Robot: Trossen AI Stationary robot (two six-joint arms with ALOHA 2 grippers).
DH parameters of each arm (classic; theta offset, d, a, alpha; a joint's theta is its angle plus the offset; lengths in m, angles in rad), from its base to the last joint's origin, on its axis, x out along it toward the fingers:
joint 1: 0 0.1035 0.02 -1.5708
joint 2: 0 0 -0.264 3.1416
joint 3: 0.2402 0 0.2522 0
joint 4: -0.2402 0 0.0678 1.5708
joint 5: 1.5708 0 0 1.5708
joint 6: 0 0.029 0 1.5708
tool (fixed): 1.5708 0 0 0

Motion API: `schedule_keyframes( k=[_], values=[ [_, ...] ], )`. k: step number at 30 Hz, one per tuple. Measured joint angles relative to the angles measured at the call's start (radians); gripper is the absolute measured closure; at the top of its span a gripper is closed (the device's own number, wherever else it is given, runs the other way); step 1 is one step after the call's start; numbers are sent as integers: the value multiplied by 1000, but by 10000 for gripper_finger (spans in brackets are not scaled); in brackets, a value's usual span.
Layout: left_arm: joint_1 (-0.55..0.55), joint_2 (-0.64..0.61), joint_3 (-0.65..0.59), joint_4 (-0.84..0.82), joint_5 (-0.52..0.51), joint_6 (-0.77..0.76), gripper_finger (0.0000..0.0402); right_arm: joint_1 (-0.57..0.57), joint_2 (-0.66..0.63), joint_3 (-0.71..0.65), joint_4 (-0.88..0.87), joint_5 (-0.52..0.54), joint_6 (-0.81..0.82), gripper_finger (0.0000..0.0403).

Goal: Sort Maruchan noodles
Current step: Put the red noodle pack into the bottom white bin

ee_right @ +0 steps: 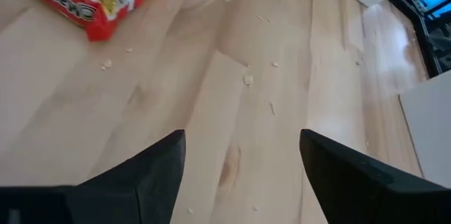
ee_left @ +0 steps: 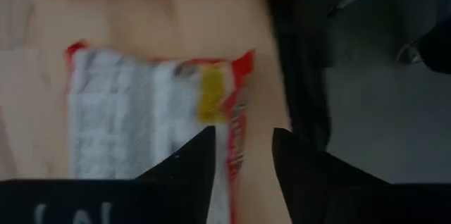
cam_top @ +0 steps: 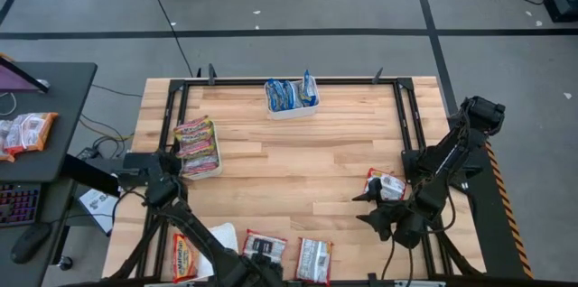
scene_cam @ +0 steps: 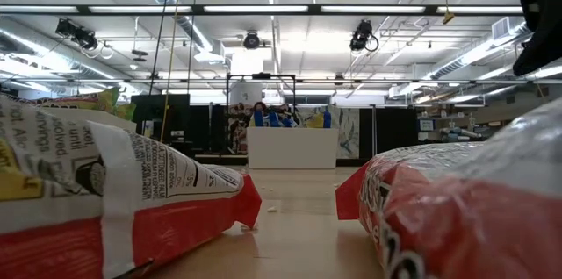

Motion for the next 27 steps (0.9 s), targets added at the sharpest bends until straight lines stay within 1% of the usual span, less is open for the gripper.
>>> schedule_keyframes(
  k=[3,7,10,12,14,16,18,20,21,22,25,27],
  values=[
    [-4,0,-41,26,-29,12,230,-9,0,0,0,-22,-20,119],
    [22,-3,-92,80,-73,-23,202,-16,0,0,0,-26,-22,119],
    [48,-2,-120,128,-96,-20,195,-17,0,0,0,-24,-20,124],
    [67,-2,-136,147,-109,5,200,-16,0,0,0,-23,-14,128],
    [89,-3,-142,146,-119,37,218,-16,0,0,0,-22,-4,135],
    [117,-3,-149,145,-125,49,247,-16,0,0,-3,-21,7,143],
    [144,-3,-151,131,-125,37,288,-16,0,0,-3,-21,14,153],
    [173,-3,-151,106,-117,10,339,-15,0,0,-3,-21,15,163],
    [187,-3,-151,95,-106,1,366,-13,0,0,-2,-21,15,168],
    [203,-4,-152,85,-90,-4,383,-12,0,0,0,-21,15,173],
    [240,-18,-154,49,-53,23,393,-10,0,0,0,-22,30,187],
    [258,-44,-155,-2,-51,43,396,-4,0,0,5,-22,34,194]
  ],
)
